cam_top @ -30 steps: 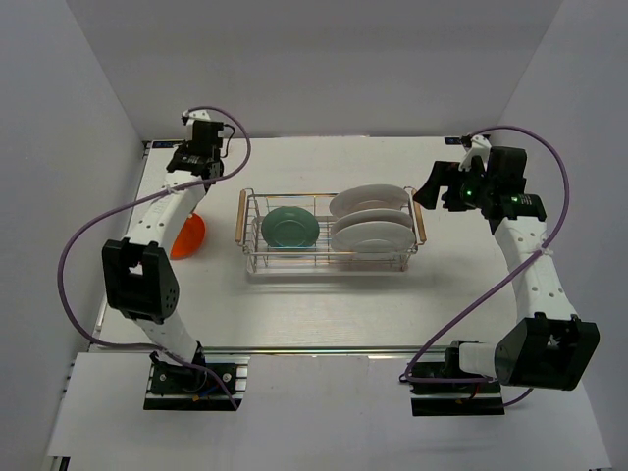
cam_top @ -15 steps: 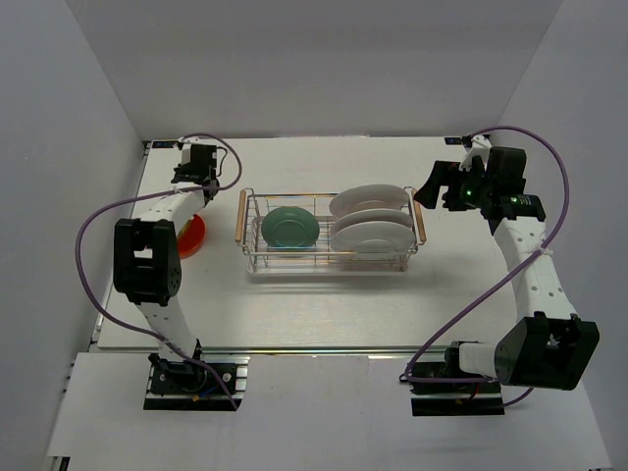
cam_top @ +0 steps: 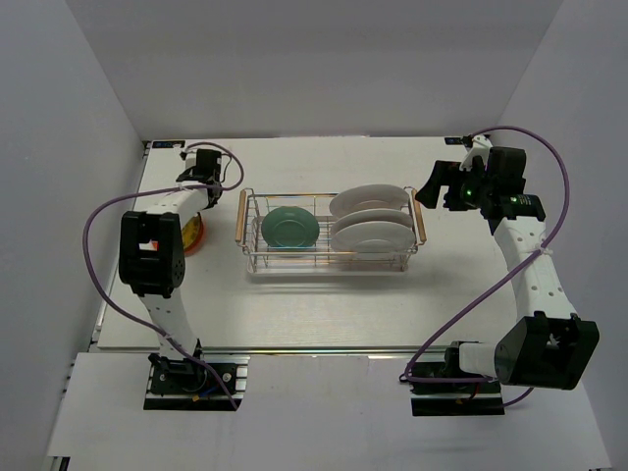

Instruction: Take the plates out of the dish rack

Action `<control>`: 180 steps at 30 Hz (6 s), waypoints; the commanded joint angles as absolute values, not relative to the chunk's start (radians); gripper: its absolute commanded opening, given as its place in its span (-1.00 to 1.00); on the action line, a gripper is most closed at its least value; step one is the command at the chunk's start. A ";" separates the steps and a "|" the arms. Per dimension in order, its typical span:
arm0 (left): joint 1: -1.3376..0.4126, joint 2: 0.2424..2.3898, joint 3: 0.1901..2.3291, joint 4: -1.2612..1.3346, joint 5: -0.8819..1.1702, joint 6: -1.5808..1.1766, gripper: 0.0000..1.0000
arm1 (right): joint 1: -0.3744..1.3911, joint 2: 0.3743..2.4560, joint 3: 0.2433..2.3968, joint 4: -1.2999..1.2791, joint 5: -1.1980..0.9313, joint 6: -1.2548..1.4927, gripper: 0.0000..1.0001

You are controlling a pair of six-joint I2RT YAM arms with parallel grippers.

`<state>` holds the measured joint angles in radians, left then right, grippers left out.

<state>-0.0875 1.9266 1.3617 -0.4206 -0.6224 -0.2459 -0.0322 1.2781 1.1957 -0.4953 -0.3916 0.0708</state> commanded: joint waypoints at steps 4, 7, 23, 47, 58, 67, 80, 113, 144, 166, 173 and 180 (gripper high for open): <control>-0.084 1.853 1.399 -0.475 -0.572 -0.295 0.00 | -0.032 1.273 1.206 -0.471 -0.388 0.069 0.78; -0.084 1.801 1.411 -0.486 -0.540 -0.296 0.00 | -0.029 1.270 1.206 -0.471 -0.388 0.072 0.78; -0.115 1.566 1.581 -0.454 0.730 0.210 0.96 | -0.031 1.255 1.196 -0.466 -0.371 0.049 0.78; -0.238 1.951 1.908 -1.148 1.114 0.816 0.69 | -0.026 1.367 1.242 -0.503 -0.311 0.081 0.78; -0.279 2.026 1.896 -1.129 0.963 0.799 0.48 | -0.028 1.364 1.267 -0.520 -0.282 0.078 0.78; -0.299 1.985 1.801 -1.083 0.919 0.811 -0.07 | -0.028 1.385 1.302 -0.545 -0.270 0.078 0.78; -0.299 1.982 1.845 -1.129 0.962 0.827 -0.88 | -0.026 1.393 1.299 -0.552 -0.279 0.086 0.78; -0.299 1.778 2.080 -1.293 1.057 0.901 -1.00 | -0.028 1.325 1.262 -0.528 -0.324 0.064 0.79; -0.149 1.910 1.634 -0.796 -0.942 -0.543 -1.00 | -0.032 1.426 1.292 -0.604 -0.032 0.147 0.78; -0.087 2.036 1.505 -0.558 -0.830 -0.431 -0.28 | -0.029 1.445 1.250 -0.621 -0.074 0.179 0.79; -0.087 1.987 1.502 -0.594 -0.788 -0.437 0.26 | -0.029 1.451 1.262 -0.635 -0.048 0.187 0.78; -0.087 1.881 1.526 -0.666 -0.762 -0.457 0.96 | -0.020 1.500 1.269 -0.623 -0.037 0.186 0.79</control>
<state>-0.0937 2.0045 1.5051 -0.6357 -0.7811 -0.4389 -0.0284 1.4780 1.2457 -0.6327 -0.0509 0.1772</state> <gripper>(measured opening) 0.965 0.893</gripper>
